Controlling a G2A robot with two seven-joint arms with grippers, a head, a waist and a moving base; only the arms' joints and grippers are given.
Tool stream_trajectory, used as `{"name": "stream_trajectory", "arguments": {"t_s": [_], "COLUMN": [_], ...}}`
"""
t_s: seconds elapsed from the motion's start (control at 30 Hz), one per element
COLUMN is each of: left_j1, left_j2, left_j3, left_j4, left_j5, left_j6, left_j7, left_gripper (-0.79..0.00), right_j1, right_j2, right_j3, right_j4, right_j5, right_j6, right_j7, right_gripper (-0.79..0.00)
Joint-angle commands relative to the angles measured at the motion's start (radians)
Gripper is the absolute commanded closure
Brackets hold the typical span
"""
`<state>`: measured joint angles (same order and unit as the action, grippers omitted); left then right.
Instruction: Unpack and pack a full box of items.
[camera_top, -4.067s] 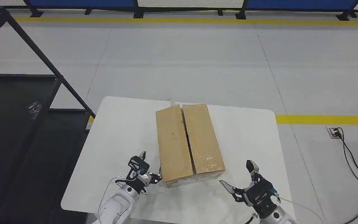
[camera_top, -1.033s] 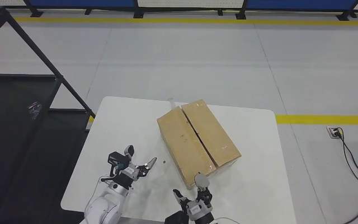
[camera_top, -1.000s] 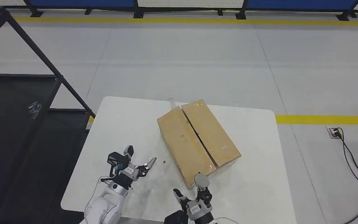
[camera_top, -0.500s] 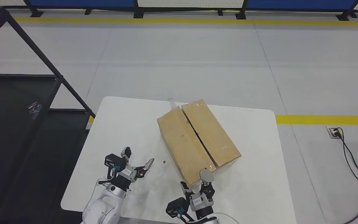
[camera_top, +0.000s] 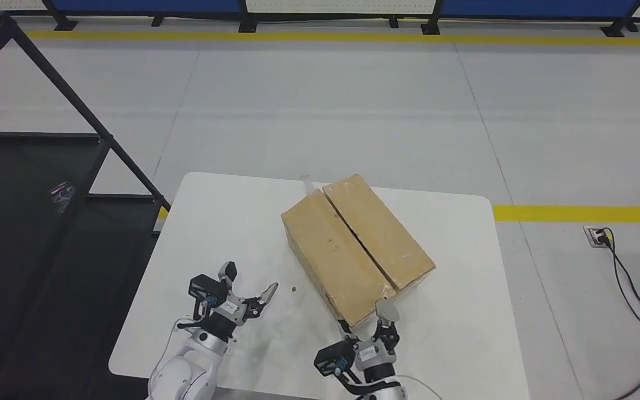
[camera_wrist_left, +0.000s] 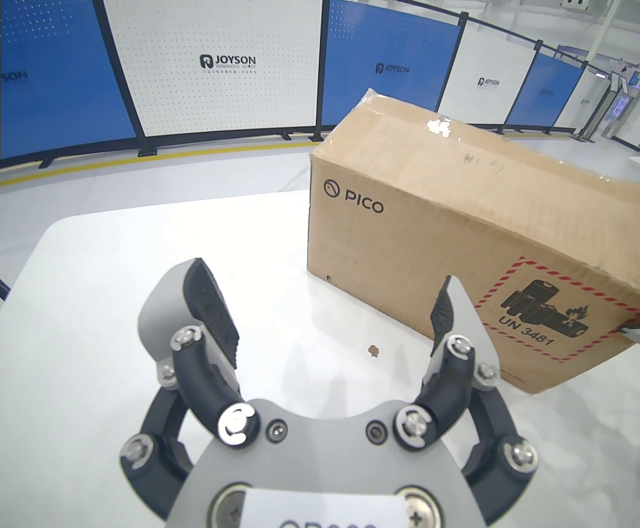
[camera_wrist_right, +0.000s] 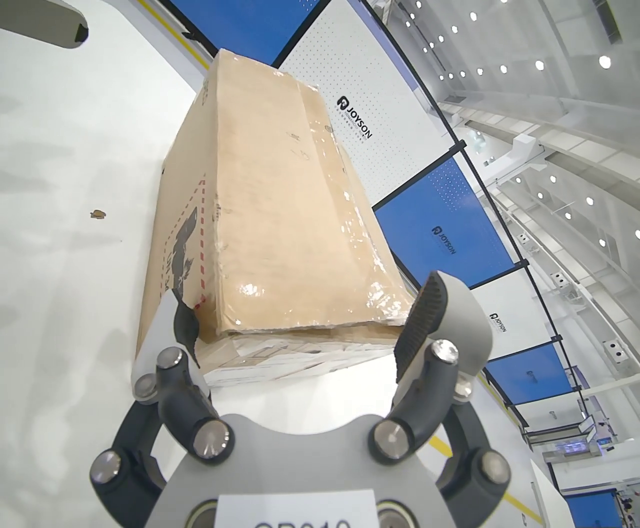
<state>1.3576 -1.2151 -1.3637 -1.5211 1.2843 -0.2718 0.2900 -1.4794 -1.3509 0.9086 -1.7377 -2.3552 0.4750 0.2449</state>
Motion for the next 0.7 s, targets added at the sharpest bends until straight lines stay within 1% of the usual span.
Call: {"name": "stream_trajectory", "arguments": {"t_s": [0.0, 0.47, 0.67], "left_j1": [0.002, 0.012, 0.018], "left_j2": [0.0, 0.001, 0.001], "left_j3": [0.0, 0.011, 0.013], "left_j4": [-0.003, -0.027, -0.045], "left_j5": [0.002, 0.057, 0.071], "left_j6": [0.001, -0.001, 0.002], "left_j7": [0.0, -0.014, -0.022], "left_gripper": [-0.785, -0.785, -0.785], "right_j1": [-0.005, -0.058, -0.075], "right_j2": [0.0, 0.003, 0.002], "right_j3": [0.015, 0.125, 0.165], "right_j4": [-0.005, -0.046, -0.059], "right_j5": [0.01, 0.061, 0.112], "right_j6": [-0.006, -0.031, -0.044], "right_j7": [-0.004, -0.028, -0.045], "right_gripper": [-0.785, -0.785, -0.785]}}
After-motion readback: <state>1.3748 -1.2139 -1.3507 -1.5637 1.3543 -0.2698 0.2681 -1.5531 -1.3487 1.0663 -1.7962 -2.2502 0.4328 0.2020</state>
